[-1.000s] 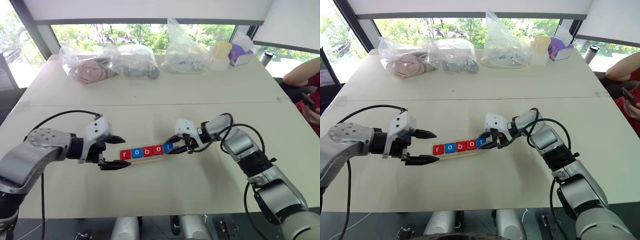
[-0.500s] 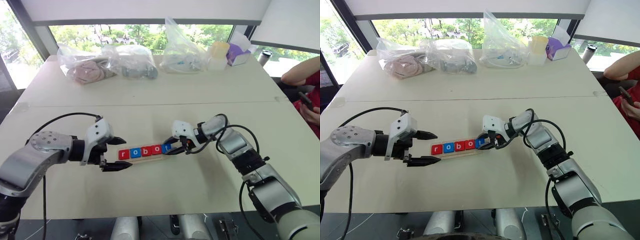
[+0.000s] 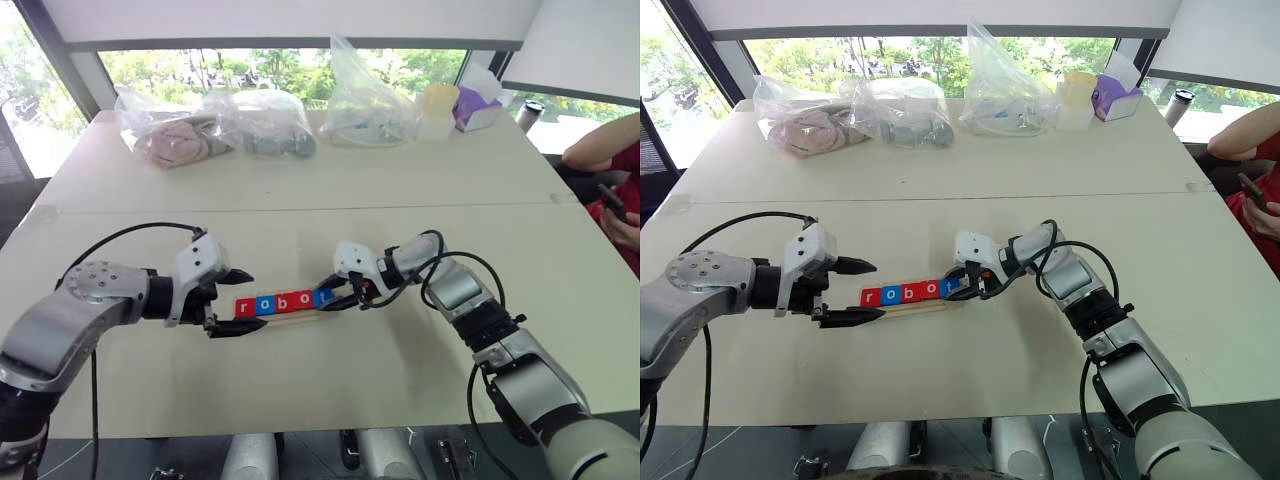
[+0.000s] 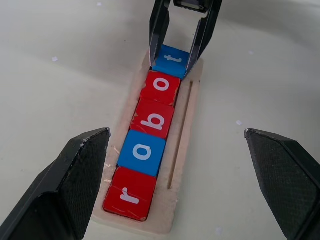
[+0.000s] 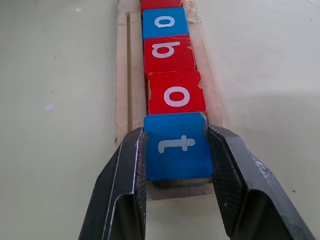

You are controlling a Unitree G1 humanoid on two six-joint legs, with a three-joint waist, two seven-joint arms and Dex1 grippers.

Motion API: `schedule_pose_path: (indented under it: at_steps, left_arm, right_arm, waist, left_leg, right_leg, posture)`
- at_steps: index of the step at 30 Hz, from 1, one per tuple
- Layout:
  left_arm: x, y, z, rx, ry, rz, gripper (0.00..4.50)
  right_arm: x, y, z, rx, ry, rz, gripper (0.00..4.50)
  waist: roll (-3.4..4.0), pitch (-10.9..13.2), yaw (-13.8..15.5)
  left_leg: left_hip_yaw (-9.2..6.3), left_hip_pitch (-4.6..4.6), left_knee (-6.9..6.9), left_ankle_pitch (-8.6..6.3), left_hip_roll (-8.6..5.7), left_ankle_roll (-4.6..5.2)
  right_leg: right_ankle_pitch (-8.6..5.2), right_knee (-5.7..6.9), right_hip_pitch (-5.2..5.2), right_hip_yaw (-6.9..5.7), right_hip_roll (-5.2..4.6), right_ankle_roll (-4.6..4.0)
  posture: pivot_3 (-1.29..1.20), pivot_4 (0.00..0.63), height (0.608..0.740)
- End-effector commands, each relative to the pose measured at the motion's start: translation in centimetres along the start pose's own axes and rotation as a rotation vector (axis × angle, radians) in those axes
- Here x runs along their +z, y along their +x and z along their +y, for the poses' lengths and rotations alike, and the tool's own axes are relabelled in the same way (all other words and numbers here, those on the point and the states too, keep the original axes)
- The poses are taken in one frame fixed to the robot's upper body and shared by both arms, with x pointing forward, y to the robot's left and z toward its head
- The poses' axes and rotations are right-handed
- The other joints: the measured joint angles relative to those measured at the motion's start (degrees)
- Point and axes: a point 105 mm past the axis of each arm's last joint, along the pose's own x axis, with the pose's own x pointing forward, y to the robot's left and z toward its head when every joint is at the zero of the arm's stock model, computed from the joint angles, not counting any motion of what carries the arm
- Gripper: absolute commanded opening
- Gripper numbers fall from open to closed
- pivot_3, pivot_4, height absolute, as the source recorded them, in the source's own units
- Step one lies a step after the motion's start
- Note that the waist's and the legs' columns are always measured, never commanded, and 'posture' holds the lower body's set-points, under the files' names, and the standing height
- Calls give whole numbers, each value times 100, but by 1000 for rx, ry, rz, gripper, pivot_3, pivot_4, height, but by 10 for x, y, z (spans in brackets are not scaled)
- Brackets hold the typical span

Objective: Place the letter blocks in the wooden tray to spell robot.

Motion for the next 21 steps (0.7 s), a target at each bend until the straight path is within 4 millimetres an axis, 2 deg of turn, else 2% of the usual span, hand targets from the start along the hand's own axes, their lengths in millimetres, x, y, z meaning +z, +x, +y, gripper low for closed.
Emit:
schedule_pose_path:
  at_steps: [1, 3, 4, 6, 9, 10, 16, 18, 21]
  left_arm:
    - [6, 0, -1, 5, 32, -12, 4500]
    - [6, 1, -1, 7, 31, -14, 4500]
    - [6, 1, 0, 8, 32, -14, 4500]
    - [6, 1, 0, 10, 32, -15, 4500]
    - [6, 2, 0, 10, 31, -17, 4500]
    - [6, 2, 0, 10, 31, -17, 4500]
    - [6, 1, 0, 9, 27, -17, 4500]
    - [5, -1, 0, 9, 21, -12, 4500]
    - [3, -4, 0, 9, 12, -5, 4500]
  right_arm:
    - [11, -2, -3, -13, -31, -23, 1168]
    - [9, -1, -2, -10, -24, -22, 1168]
    - [8, -1, -2, -15, -16, -22, 1971]
    - [7, -2, -2, -23, -15, -23, 2556]
    - [14, -4, -8, -70, -43, -41, 4087]
    - [19, -8, -10, -86, -44, -61, 4443]
    - [40, -30, -15, -183, -51, -147, 4443]
    - [40, -41, -10, -214, -49, -155, 4443]
    - [30, -49, -2, -256, -63, -112, 4443]
  waist:
    - [0, 0, 1]
    - [0, 0, 2]
    - [0, 0, 2]
    - [0, 0, -1]
    - [0, 0, -3]
    - [0, 0, -1]
    - [1, 1, 7]
    - [1, 1, 22]
    - [1, 1, 38]
  left_leg:
    - [0, 0, 0, 0, 0, 0]
    - [0, 0, 0, 0, 0, 0]
    - [0, 0, 0, 0, 0, 0]
    - [0, 0, 0, 0, 0, 0]
    - [0, 0, 0, 0, 0, 0]
    - [0, 0, 0, 0, 0, 0]
    - [0, -1, 0, 0, 0, 0]
    - [-1, -1, 0, 0, 0, 0]
    - [-2, -3, -1, 0, -1, 0]
  right_leg:
    - [0, 0, 0, 0, 0, 0]
    - [0, 0, 0, 0, 0, 0]
    - [0, 0, 0, 0, 0, 0]
    - [0, 0, 0, 0, 1, 0]
    - [0, 0, 0, 0, 1, 0]
    - [0, 0, 0, 0, 1, 0]
    - [0, 0, 0, 0, 0, 0]
    - [0, 0, 0, 0, 0, 0]
    - [-2, -4, 0, -1, -2, 2]
  posture:
    - [0, 150, 739]
    - [0, 150, 739]
    - [0, 150, 739]
    - [0, 150, 739]
    - [0, 150, 739]
    - [0, 150, 739]
    - [0, 150, 739]
    - [0, 150, 739]
    - [0, 150, 739]
